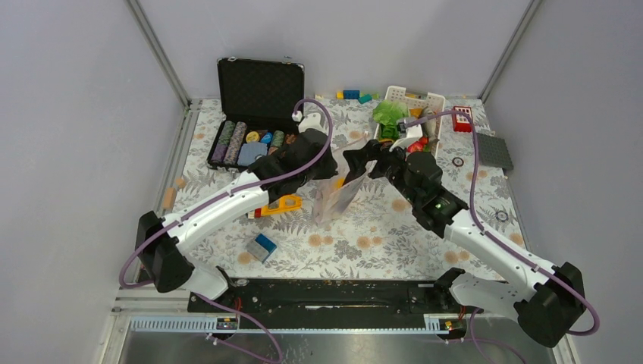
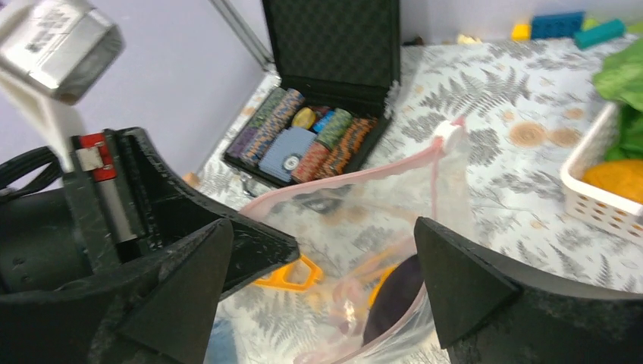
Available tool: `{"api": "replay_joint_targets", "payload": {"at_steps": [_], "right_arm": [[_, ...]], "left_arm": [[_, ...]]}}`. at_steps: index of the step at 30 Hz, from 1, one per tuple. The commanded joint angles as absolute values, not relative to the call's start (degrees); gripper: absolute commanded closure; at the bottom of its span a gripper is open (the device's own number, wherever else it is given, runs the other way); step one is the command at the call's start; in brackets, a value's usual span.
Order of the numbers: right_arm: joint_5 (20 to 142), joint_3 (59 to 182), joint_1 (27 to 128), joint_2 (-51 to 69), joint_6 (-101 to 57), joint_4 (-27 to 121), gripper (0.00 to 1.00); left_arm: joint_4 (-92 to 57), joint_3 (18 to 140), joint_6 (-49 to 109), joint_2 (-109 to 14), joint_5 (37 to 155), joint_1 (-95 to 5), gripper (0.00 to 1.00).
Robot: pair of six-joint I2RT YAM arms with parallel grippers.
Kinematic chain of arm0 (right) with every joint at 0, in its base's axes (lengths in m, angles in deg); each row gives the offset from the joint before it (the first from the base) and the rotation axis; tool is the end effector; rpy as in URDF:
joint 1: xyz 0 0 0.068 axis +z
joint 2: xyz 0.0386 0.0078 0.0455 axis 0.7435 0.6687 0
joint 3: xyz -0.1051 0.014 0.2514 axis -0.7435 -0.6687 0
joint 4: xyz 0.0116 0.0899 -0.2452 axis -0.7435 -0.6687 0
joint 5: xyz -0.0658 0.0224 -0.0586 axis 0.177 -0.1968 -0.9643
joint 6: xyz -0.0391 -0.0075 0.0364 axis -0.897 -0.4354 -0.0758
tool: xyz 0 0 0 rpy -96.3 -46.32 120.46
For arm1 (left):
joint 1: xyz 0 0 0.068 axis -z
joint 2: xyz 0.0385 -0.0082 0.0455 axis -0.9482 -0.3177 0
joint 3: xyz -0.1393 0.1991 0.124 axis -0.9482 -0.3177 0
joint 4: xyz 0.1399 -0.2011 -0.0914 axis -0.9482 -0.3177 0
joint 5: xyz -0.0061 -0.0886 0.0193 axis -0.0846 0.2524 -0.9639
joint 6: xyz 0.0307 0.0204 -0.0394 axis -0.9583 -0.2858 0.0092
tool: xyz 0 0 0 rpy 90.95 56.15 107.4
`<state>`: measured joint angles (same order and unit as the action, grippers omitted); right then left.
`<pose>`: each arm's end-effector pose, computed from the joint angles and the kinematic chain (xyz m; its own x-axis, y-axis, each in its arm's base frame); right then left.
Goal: Place the food in the zip-top bag and seal the zipper
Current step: Place the fake vegetable in the zipper food storage bag, then pick up the fake vegetable from the bin.
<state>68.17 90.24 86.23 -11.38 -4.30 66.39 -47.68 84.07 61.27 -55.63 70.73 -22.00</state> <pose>0.2006 0.1537 0.3419 -0.1838 0.3803 -0.9064 -0.5149 0.7482 0.4184 0.2223 -0.2439 0.3460 -0.6567 -0.2312 -0.7178 0.1643 0.8851 -0.4354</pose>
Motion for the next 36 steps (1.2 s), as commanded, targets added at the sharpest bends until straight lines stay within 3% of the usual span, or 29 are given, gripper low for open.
{"api": "replay_joint_targets", "payload": {"at_steps": [1, 8, 14, 24, 36], "right_arm": [[62.64, 98.75, 86.54, -12.0, -5.4, 54.68, 0.01], [58.7, 105.65, 84.8, -9.71, -5.22, 43.26, 0.0], [67.34, 114.6, 72.1, -1.57, 0.08, 31.87, 0.0], [66.99, 134.82, 58.91, 24.53, 4.42, 24.38, 0.03], [66.05, 156.89, 55.94, 52.11, 8.57, 23.96, 0.09]], "left_arm": [[-44.6, 84.05, 59.66, -52.28, 67.9, -21.88, 1.0], [-45.98, 84.61, 58.79, -52.22, 66.65, -23.29, 1.0], [-46.1, 84.65, 58.5, -52.11, 68.12, -24.4, 1.0], [-45.92, 85.31, 56.39, -52.56, 66.86, -25.02, 1.0], [-45.32, 85.6, 55.67, -53.31, 70.02, -25.56, 1.0]]}}
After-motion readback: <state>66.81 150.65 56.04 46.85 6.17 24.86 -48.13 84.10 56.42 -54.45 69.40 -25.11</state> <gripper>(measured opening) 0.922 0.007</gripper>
